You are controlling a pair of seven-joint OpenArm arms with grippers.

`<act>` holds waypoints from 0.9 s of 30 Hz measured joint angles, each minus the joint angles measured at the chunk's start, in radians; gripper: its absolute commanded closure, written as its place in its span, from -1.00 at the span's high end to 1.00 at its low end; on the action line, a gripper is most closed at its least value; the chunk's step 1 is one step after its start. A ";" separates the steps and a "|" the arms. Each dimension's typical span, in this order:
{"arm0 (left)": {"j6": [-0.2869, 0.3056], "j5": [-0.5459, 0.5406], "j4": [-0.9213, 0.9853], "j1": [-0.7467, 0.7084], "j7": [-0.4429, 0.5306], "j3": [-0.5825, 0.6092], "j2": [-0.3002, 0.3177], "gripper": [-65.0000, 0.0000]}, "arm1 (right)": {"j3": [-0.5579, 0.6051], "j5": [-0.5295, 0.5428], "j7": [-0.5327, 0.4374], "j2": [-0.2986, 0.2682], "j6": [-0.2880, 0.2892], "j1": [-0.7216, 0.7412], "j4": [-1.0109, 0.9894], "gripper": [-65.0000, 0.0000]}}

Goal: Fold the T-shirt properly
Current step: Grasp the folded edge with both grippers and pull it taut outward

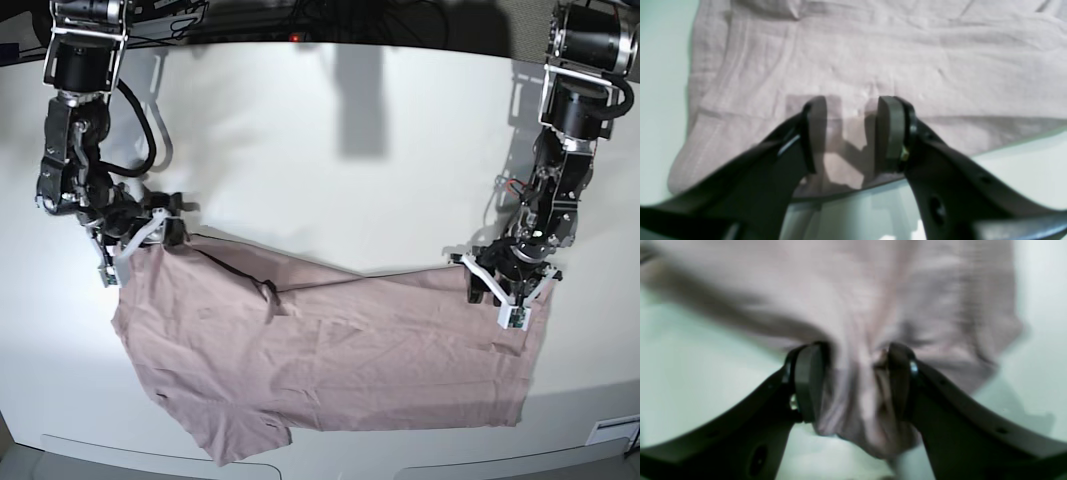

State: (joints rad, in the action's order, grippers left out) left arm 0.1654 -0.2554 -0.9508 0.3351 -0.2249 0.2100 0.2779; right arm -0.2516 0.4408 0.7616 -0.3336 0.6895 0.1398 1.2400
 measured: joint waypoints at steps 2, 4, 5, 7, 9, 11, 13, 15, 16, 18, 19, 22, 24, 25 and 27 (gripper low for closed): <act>0.000 0.000 0.000 0.003 0.000 0.000 -0.002 -0.27 | 0.002 0.008 0.005 0.005 0.000 0.025 0.016 -0.03; 0.001 0.000 0.000 0.004 0.006 0.000 0.000 -0.27 | 0.003 -0.007 0.021 0.003 0.000 0.072 0.019 -0.03; 0.000 0.000 0.000 0.003 0.009 0.000 0.002 -0.27 | 0.003 -0.023 0.026 0.003 0.000 0.093 0.021 -0.03; 0.000 0.000 0.001 0.003 0.024 0.000 0.001 -0.28 | 0.002 -0.023 0.050 0.000 0.000 0.117 0.024 -0.03; 0.000 0.001 0.002 0.004 0.044 0.000 -0.002 -0.34 | 0.001 -0.030 0.064 0.001 0.000 0.122 0.025 -0.03; 0.000 0.000 0.010 0.005 0.052 0.000 -0.001 -0.34 | 0.002 -0.048 0.063 0.002 0.000 0.111 0.023 -0.03; 0.000 0.000 0.025 0.005 0.070 0.000 -0.001 -0.34 | 0.002 -0.099 0.036 0.005 0.001 0.099 0.004 -0.03; 0.000 0.000 0.027 0.003 0.070 0.000 -0.001 -0.34 | 0.002 -0.112 0.017 0.003 0.000 0.086 -0.022 -0.03; 0.000 0.000 0.027 0.003 0.070 0.000 -0.002 -0.34 | 0.001 -0.116 0.015 0.004 0.000 0.080 -0.031 -0.03; 0.000 0.005 0.028 0.004 0.068 0.000 -0.007 -0.34 | 0.002 -0.105 0.010 0.005 0.000 0.073 -0.057 -0.03; 0.000 0.004 0.032 0.004 0.068 0.000 -0.011 -0.34 | 0.002 -0.102 0.003 0.005 0.000 0.071 -0.073 -0.03; 0.004 0.031 0.087 0.012 0.070 0.000 -0.014 -0.34 | -0.002 -0.093 -0.028 0.003 0.008 0.074 -0.142 -0.03; 0.019 0.060 0.132 0.015 0.117 0.000 -0.012 -0.34 | -0.003 -0.085 -0.057 -0.002 0.008 0.078 -0.181 -0.03; 0.022 0.064 0.155 0.021 0.124 -0.001 -0.013 -0.34 | -0.003 -0.082 -0.059 -0.006 0.010 0.079 -0.192 -0.03; 0.023 0.064 0.178 0.023 0.149 -0.001 -0.010 -0.34 | -0.002 -0.079 -0.067 -0.022 0.018 0.082 -0.200 -0.03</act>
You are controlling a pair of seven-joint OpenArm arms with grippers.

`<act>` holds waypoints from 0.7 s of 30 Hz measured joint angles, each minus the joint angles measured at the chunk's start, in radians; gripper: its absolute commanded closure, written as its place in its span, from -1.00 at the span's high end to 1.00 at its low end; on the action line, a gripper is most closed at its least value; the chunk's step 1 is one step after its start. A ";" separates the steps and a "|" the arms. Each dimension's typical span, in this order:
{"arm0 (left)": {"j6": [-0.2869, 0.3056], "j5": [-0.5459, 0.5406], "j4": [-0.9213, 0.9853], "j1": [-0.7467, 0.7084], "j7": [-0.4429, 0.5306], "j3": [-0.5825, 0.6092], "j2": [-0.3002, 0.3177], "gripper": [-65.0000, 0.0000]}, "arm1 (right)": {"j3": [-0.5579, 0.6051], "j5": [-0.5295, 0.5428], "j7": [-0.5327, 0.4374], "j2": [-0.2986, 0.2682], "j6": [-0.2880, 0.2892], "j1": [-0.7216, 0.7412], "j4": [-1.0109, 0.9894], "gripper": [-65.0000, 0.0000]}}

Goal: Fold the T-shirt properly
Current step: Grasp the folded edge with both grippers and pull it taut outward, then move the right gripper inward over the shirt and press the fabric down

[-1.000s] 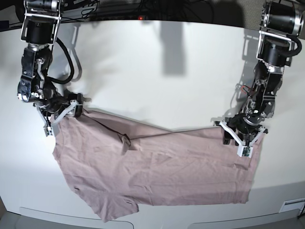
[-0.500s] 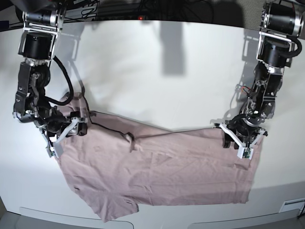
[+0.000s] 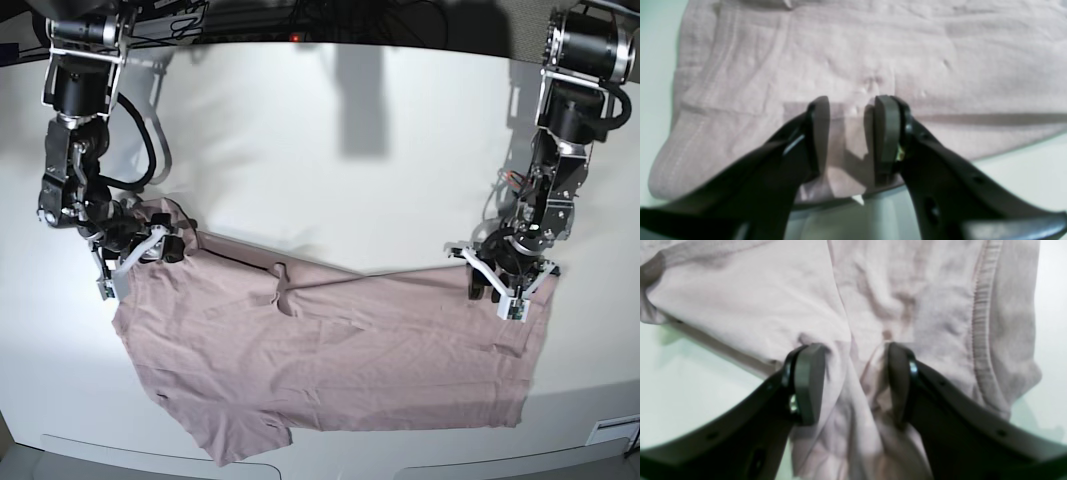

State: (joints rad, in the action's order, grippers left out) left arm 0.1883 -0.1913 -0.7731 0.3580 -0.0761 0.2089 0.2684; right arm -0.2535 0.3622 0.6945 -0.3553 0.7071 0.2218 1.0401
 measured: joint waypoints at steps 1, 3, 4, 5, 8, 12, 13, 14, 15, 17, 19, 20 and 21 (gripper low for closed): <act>0.002 0.000 0.000 -0.002 0.001 0.000 0.006 -0.34 | 0.000 -0.020 0.001 -0.011 0.002 0.000 0.000 -0.03; 0.007 -0.001 0.000 -0.006 0.003 0.000 0.030 -0.34 | 0.003 -0.029 0.003 -0.043 0.003 0.000 0.000 -0.03; 0.008 -0.001 -0.001 -0.006 0.002 0.000 0.045 -0.34 | 0.004 -0.039 0.012 -0.062 0.005 0.000 0.000 -0.03; 0.008 -0.001 -0.001 -0.007 -0.001 0.000 0.062 -0.34 | 0.004 -0.047 0.021 -0.084 0.005 -0.001 0.000 -0.03; 0.006 0.000 -0.019 -0.013 -0.014 0.000 0.103 -0.34 | 0.004 -0.053 0.030 -0.137 0.001 -0.007 -0.005 -0.03; -0.002 -0.019 -0.026 -0.021 -0.037 0.000 0.119 -0.34 | 0.004 -0.074 0.043 -0.164 -0.048 -0.009 -0.007 -0.03; -0.002 -0.019 -0.026 -0.020 -0.038 0.000 0.119 -0.34 | 0.004 -0.054 0.043 -0.166 -0.047 -0.011 -0.008 -0.03; -0.002 -0.019 -0.026 -0.021 -0.039 0.000 0.117 -0.34 | 0.004 -0.014 0.048 -0.165 -0.044 -0.011 -0.010 -0.03; -0.001 -0.018 -0.026 -0.022 -0.039 -0.001 0.114 -0.34 | 0.004 0.036 0.056 -0.164 -0.030 -0.011 -0.009 -0.03; -0.003 -0.018 -0.026 -0.023 -0.039 -0.001 0.106 -0.34 | 0.005 0.121 0.101 -0.156 -0.014 -0.011 0.026 -0.03; -0.005 -0.015 -0.026 -0.023 -0.039 -0.003 0.103 -0.34 | 0.005 0.177 0.153 -0.151 -0.014 -0.003 0.092 -0.03; -0.004 -0.015 -0.026 -0.023 -0.039 -0.005 0.103 -0.34 | 0.005 0.197 0.182 -0.146 -0.014 0.009 0.129 -0.03; -0.004 -0.015 -0.026 -0.023 -0.039 -0.005 0.103 -0.34 | 0.004 0.223 0.205 -0.137 -0.014 0.024 0.167 -0.03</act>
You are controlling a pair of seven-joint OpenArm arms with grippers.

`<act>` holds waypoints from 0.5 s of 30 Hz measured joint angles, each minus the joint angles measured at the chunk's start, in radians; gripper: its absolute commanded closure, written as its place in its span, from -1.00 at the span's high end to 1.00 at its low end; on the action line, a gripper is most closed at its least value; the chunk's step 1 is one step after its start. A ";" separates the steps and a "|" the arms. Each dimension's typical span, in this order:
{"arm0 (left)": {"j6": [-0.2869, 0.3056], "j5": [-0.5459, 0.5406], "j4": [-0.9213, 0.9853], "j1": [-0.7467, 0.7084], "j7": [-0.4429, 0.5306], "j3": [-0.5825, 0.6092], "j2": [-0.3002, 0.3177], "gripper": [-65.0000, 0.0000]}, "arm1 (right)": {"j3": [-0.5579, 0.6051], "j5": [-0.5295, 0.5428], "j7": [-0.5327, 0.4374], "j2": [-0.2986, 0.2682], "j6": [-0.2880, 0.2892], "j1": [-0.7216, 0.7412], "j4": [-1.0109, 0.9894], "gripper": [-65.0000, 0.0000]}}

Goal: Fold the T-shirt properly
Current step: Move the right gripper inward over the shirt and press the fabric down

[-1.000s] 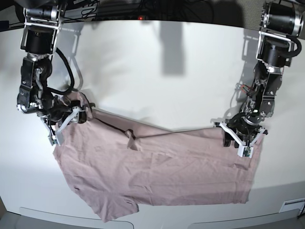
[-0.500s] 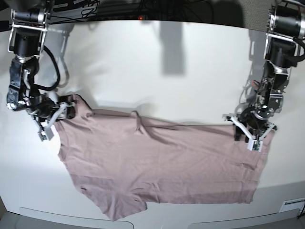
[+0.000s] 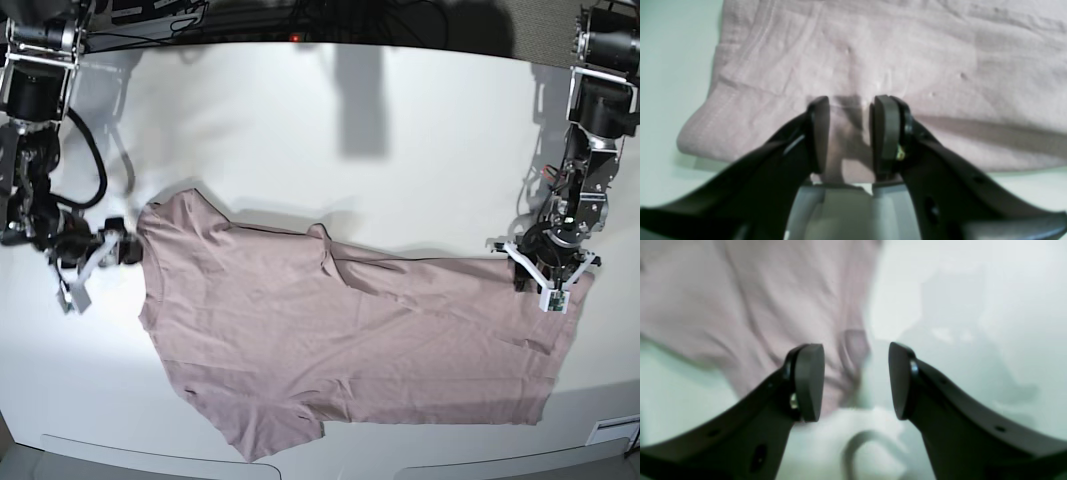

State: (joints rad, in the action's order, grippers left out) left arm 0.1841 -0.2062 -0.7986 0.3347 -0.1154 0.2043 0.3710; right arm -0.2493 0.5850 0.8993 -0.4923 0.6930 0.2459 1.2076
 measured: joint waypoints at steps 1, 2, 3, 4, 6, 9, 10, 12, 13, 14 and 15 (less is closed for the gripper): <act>0.000 0.000 0.000 0.000 0.000 0.000 0.000 -0.34 | 0.000 0.027 0.028 0.013 0.000 0.018 0.026 -0.03; 0.000 0.000 0.000 0.000 0.000 0.000 0.000 -0.34 | -0.002 0.031 0.060 0.031 -0.001 0.037 0.039 -0.03; 0.000 0.000 0.000 0.000 0.000 0.000 0.000 -0.34 | -0.002 0.031 0.106 0.054 0.000 0.058 0.042 -0.03; 0.000 0.000 0.000 0.000 0.002 0.000 -0.001 -0.34 | 0.003 0.025 0.142 0.081 0.000 0.073 0.043 -0.03; 0.000 0.000 0.000 0.000 0.001 0.000 0.000 -0.34 | 0.058 0.028 0.154 0.126 0.000 0.081 0.042 -0.03; 0.000 0.000 0.000 0.000 0.001 0.000 0.000 -0.34 | 0.212 0.026 0.189 0.177 0.000 0.090 0.042 -0.03; 0.000 0.000 0.000 0.000 0.001 0.000 0.000 -0.34 | 0.274 0.025 0.211 0.188 0.000 0.098 0.042 -0.03; 0.000 0.000 0.000 0.000 0.002 0.000 0.000 -0.34 | 0.398 0.023 0.232 0.205 0.000 0.116 0.042 -0.03; 0.000 0.000 0.000 0.000 0.002 0.000 0.000 -0.34 | 0.453 0.019 0.235 0.216 0.000 0.128 0.042 -0.03; 0.000 0.000 0.000 0.000 0.002 0.000 0.000 -0.34 | 0.504 0.007 0.236 0.224 0.000 0.143 0.042 -0.03; 0.000 0.000 0.000 0.000 0.002 0.000 0.000 -0.34 | 0.546 -0.010 0.237 0.232 0.001 0.161 0.042 -0.03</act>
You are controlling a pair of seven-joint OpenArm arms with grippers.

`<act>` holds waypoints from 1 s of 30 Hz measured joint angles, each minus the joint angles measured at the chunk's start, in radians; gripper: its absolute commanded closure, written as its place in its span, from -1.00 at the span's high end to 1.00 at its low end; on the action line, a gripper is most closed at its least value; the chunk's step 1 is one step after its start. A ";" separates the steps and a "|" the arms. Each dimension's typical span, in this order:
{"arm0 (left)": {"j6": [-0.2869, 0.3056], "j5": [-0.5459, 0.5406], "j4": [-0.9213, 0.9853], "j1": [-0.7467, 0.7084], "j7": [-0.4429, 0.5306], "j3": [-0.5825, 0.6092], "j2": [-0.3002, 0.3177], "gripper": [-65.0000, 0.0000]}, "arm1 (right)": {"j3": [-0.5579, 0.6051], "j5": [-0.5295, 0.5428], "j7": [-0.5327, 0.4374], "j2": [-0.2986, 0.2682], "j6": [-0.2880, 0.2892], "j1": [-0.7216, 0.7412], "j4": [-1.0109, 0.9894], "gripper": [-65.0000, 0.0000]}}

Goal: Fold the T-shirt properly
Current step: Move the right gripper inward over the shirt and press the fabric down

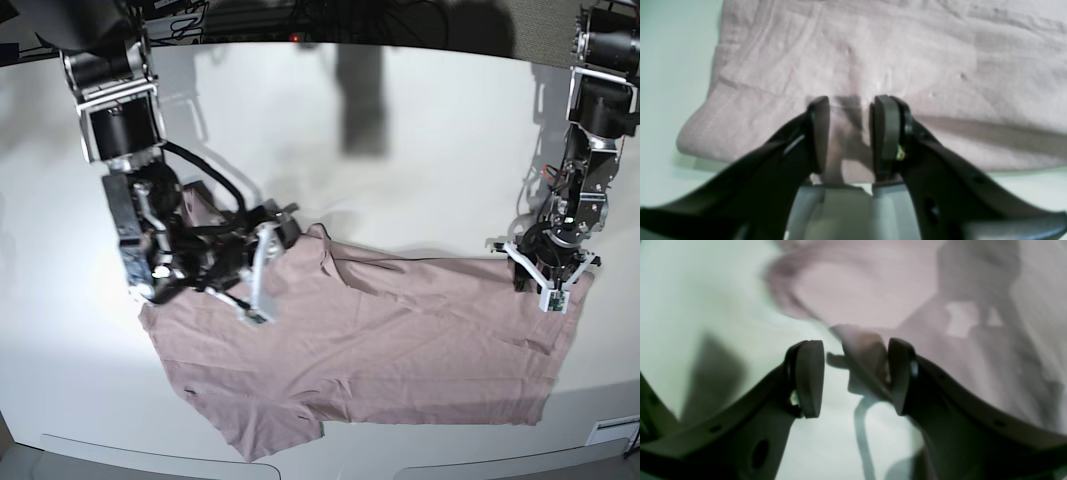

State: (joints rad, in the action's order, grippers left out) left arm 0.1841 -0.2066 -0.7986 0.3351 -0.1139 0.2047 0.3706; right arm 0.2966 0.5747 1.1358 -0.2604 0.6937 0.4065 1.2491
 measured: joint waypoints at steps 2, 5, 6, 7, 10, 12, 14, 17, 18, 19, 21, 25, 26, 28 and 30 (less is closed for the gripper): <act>0.000 0.000 0.000 0.000 0.000 0.000 0.000 -0.34 | 0.056 0.000 0.003 0.014 0.000 0.033 0.000 -0.03; 0.000 0.000 0.000 0.000 -0.001 0.000 0.000 -0.34 | 0.079 0.015 0.005 0.047 0.000 0.062 0.000 -0.03; 0.000 0.000 0.000 0.000 0.000 0.000 0.000 -0.34 | 0.079 0.025 0.010 0.063 0.000 0.064 0.000 -0.03; 0.000 0.000 0.000 0.000 0.000 0.000 0.000 -0.34 | 0.079 0.023 0.018 0.077 0.000 0.065 0.000 -0.03; 0.000 0.000 0.000 0.000 0.000 0.000 0.000 -0.34 | 0.082 0.019 0.101 0.115 0.000 0.064 0.000 -0.03; 0.000 0.000 0.000 0.000 0.000 0.000 0.000 -0.34 | 0.084 0.022 0.114 0.122 0.000 0.064 0.000 -0.03; 0.000 0.000 0.000 0.000 0.000 0.000 0.000 -0.34 | 0.083 0.006 0.096 0.116 0.000 0.064 0.000 -0.03; 0.000 0.000 0.000 0.000 0.000 0.000 0.000 -0.34 | 0.082 -0.146 0.042 0.112 -0.037 0.061 0.000 -0.03; 0.000 0.000 0.000 0.000 0.000 0.000 0.000 -0.34 | 0.081 -0.173 0.022 0.111 -0.061 0.058 0.000 -0.03; 0.000 0.000 0.000 0.000 0.000 0.000 0.000 -0.34 | 0.081 -0.180 0.013 0.111 -0.071 0.055 0.000 -0.03; 0.000 0.000 0.000 0.000 -0.001 0.000 0.000 -0.34 | 0.080 -0.153 0.013 0.111 -0.073 0.050 0.000 -0.03; 0.000 0.000 0.000 0.000 0.000 0.000 0.000 -0.34 | 0.080 -0.117 -0.018 0.118 -0.072 0.045 0.000 -0.03; 0.000 0.000 0.000 0.000 0.000 0.000 0.000 -0.34 | 0.080 -0.112 -0.018 0.119 -0.072 0.046 0.000 -0.03; 0.000 0.000 0.000 0.000 -0.001 0.000 0.000 -0.34 | 0.080 -0.111 -0.017 0.118 -0.072 0.048 0.000 -0.08; 0.000 0.000 0.000 0.000 -0.001 0.000 0.000 -0.34 | 0.080 -0.111 -0.016 0.116 -0.072 0.047 0.000 -0.29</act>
State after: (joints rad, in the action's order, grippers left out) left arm 0.1841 -0.2066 -0.7986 0.3351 -0.1146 0.2043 0.3706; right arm 0.3767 0.4637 1.1194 -0.1440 0.6212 0.4538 1.2491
